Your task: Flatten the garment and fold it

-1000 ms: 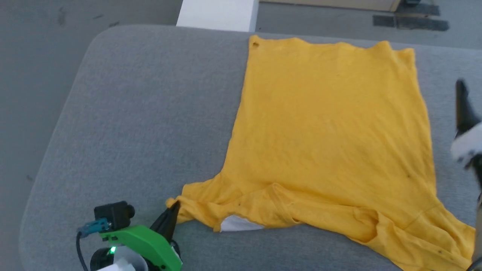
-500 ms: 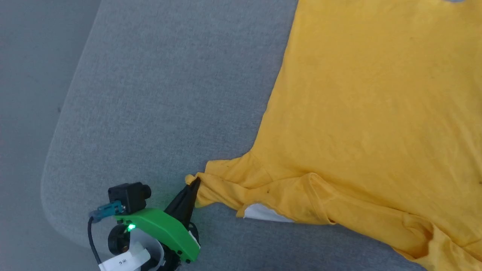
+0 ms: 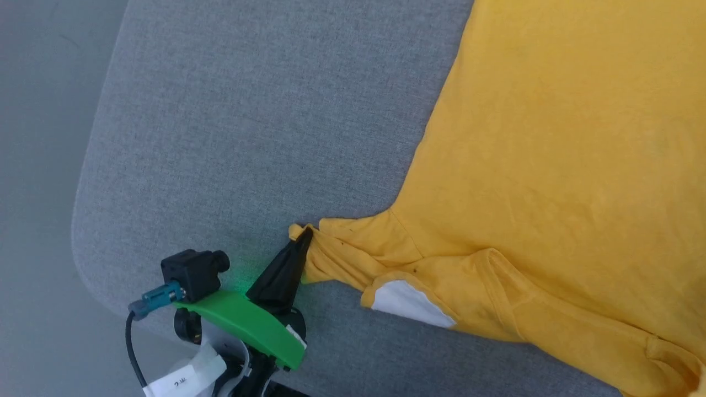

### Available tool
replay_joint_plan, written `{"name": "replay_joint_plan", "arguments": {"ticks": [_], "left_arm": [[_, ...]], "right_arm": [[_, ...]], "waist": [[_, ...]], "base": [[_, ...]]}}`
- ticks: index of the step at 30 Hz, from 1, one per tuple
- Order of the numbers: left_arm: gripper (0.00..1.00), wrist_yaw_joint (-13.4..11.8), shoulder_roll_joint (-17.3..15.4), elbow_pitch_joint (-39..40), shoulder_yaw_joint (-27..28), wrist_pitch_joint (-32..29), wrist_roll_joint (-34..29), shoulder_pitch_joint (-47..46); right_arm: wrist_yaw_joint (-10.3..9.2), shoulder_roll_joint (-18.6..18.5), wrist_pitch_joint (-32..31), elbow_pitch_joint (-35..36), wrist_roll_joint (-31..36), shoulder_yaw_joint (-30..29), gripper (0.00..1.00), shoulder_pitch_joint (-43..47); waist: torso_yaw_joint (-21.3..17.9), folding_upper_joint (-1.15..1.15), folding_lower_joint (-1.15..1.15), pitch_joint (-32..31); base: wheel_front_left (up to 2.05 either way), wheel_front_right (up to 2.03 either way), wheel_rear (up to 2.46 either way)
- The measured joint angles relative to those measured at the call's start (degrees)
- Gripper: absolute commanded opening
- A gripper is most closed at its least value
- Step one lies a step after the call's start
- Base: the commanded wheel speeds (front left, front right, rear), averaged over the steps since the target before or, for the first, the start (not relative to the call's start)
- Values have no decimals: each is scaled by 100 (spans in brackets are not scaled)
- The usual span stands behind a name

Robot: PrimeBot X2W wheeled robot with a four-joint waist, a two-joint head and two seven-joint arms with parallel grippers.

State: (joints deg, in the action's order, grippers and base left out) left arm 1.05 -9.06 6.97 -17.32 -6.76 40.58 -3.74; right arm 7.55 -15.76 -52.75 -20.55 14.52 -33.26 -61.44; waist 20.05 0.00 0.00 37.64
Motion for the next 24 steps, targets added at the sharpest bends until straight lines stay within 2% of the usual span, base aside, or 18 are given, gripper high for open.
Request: {"name": "replay_joint_plan", "arguments": {"ticks": [1, 3, 5, 7, 11, 14, 19, 24], "left_arm": [[0, 1, 2, 1, -1, 7, 5, -18], [0, 11, 1, -21, 2, 7, 7, -49], [0, 14, 4, -74, -3, 10, 8, -70], [0, 14, 10, -144, -8, 14, 8, -86], [0, -11, 1, -338, 0, 8, 8, -98], [0, -97, -42, -459, 49, -20, 8, -21], [0, -305, -234, -479, 156, -153, 18, 376], [0, -472, -387, -371, 235, -280, 33, 770]], "right_arm": [[0, 1, -26, 90, 8, 24, 0, 4], [0, 31, -32, 189, -12, 48, 0, 61], [0, 49, 213, 315, -126, 135, 0, 255], [0, 13, 648, 360, -279, 240, 0, 543], [1, -135, 1927, 454, -669, 438, 0, 1390], [1, -135, 2871, 485, -951, 361, 0, 2092], [2, 178, 3833, 686, -1158, 12, 0, 3345], [2, 658, 4121, 962, -1210, -385, 0, 4357]], "waist": [[14, 0, 0, 22], [21, 0, 0, 6], [22, 0, 0, -52], [15, 0, 0, -136], [-21, 0, 0, -410], [-77, 0, 0, -691], [-252, 0, 0, -1267], [-498, 0, 0, -1816]], "base": [[0, 0, 0], [0, 0, 0], [0, 0, 0], [0, 0, 0], [0, 0, 0], [0, 0, 0], [0, 0, 0], [0, 0, 0]]}}
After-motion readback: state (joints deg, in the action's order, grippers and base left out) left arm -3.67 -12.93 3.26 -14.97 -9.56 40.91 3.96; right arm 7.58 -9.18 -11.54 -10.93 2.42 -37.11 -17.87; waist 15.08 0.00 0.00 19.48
